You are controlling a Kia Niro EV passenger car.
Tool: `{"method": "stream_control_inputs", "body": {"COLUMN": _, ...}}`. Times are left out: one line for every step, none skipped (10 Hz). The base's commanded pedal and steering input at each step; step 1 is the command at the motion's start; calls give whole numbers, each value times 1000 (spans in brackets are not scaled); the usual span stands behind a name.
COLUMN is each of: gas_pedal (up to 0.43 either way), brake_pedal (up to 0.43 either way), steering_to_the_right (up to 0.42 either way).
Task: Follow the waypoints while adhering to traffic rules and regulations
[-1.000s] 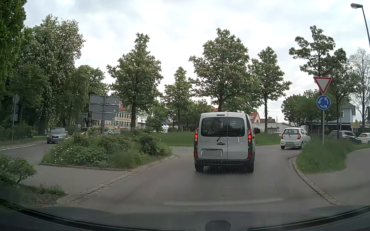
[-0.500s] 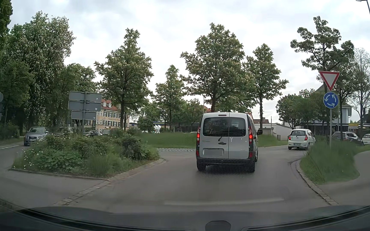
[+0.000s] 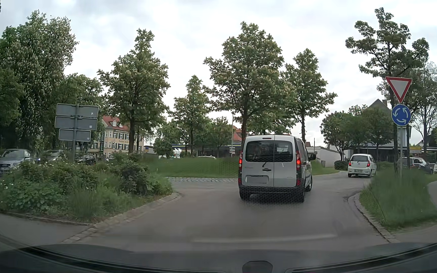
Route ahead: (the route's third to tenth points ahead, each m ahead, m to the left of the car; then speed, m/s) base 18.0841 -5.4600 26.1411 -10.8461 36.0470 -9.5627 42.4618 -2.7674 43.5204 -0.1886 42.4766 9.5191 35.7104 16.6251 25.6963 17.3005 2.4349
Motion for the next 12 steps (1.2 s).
{"method": "stream_control_inputs", "body": {"gas_pedal": 110, "brake_pedal": 0, "steering_to_the_right": 89}}
{"method": "stream_control_inputs", "body": {"gas_pedal": 110, "brake_pedal": 0, "steering_to_the_right": 89}}
{"method": "stream_control_inputs", "body": {"gas_pedal": 110, "brake_pedal": 0, "steering_to_the_right": 89}}
{"method": "stream_control_inputs", "body": {"gas_pedal": 110, "brake_pedal": 0, "steering_to_the_right": 89}}
{"method": "stream_control_inputs", "body": {"gas_pedal": 98, "brake_pedal": 0, "steering_to_the_right": 89}}
{"method": "stream_control_inputs", "body": {"gas_pedal": 98, "brake_pedal": 0, "steering_to_the_right": 91}}
{"method": "stream_control_inputs", "body": {"gas_pedal": 67, "brake_pedal": 0, "steering_to_the_right": 96}}
{"method": "stream_control_inputs", "body": {"gas_pedal": 47, "brake_pedal": 0, "steering_to_the_right": 101}}
{"method": "stream_control_inputs", "body": {"gas_pedal": 28, "brake_pedal": 0, "steering_to_the_right": 105}}
{"method": "stream_control_inputs", "body": {"gas_pedal": 20, "brake_pedal": 0, "steering_to_the_right": 107}}
{"method": "stream_control_inputs", "body": {"gas_pedal": 20, "brake_pedal": 0, "steering_to_the_right": 111}}
{"method": "stream_control_inputs", "body": {"gas_pedal": 20, "brake_pedal": 0, "steering_to_the_right": 115}}
